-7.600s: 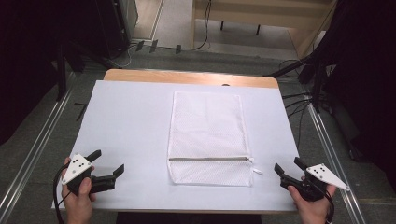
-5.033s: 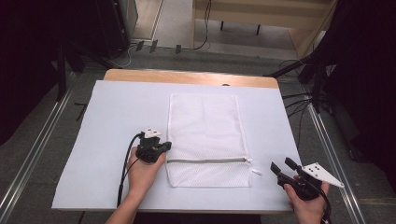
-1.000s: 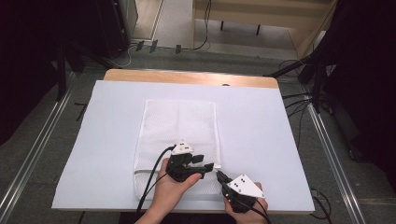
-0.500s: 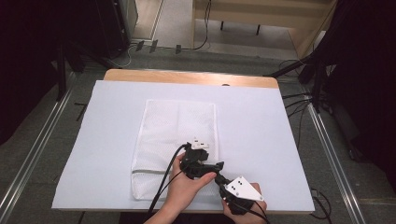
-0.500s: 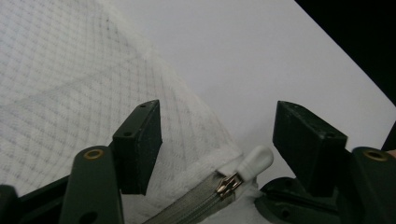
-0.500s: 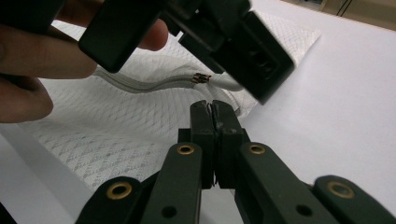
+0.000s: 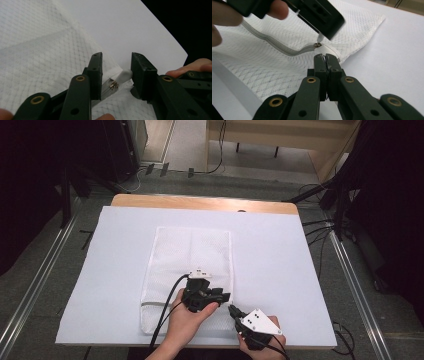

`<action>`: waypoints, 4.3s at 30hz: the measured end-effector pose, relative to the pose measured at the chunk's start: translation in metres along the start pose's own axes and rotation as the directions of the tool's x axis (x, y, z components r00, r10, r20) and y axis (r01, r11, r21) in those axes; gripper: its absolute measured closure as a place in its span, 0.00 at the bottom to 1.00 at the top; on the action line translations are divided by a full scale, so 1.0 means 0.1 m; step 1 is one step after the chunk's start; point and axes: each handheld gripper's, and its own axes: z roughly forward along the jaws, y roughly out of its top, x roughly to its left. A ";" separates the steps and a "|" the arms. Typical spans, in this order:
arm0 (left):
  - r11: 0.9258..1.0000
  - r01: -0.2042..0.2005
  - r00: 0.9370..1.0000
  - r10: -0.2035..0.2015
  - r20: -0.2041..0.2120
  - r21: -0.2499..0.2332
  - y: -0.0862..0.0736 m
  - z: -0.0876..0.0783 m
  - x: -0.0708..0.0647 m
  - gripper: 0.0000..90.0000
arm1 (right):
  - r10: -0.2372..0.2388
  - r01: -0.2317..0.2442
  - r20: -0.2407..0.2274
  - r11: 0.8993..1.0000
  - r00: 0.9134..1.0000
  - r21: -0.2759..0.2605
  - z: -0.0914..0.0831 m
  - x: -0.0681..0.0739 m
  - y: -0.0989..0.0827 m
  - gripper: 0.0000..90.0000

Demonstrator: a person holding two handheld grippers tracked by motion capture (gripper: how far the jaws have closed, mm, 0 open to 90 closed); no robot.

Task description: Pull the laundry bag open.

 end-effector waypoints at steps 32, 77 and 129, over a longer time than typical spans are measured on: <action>0.999 0.035 0.987 -0.040 0.155 0.030 -0.18 -0.10 0.21 0.98 | 0.039 -0.039 -0.013 0.999 0.999 -0.013 -0.04 -0.04 0.03 1.00; 0.995 0.093 0.976 -0.100 -0.191 -0.047 -0.74 -1.24 1.24 0.98 | 0.017 -0.004 0.184 0.997 0.983 -0.071 -0.28 -0.15 0.17 1.00; 0.945 -0.073 0.942 -0.039 -0.334 -0.317 -0.92 -1.63 1.36 0.08 | 0.264 -0.261 0.056 0.963 0.963 -0.065 -0.46 -0.87 -0.01 0.25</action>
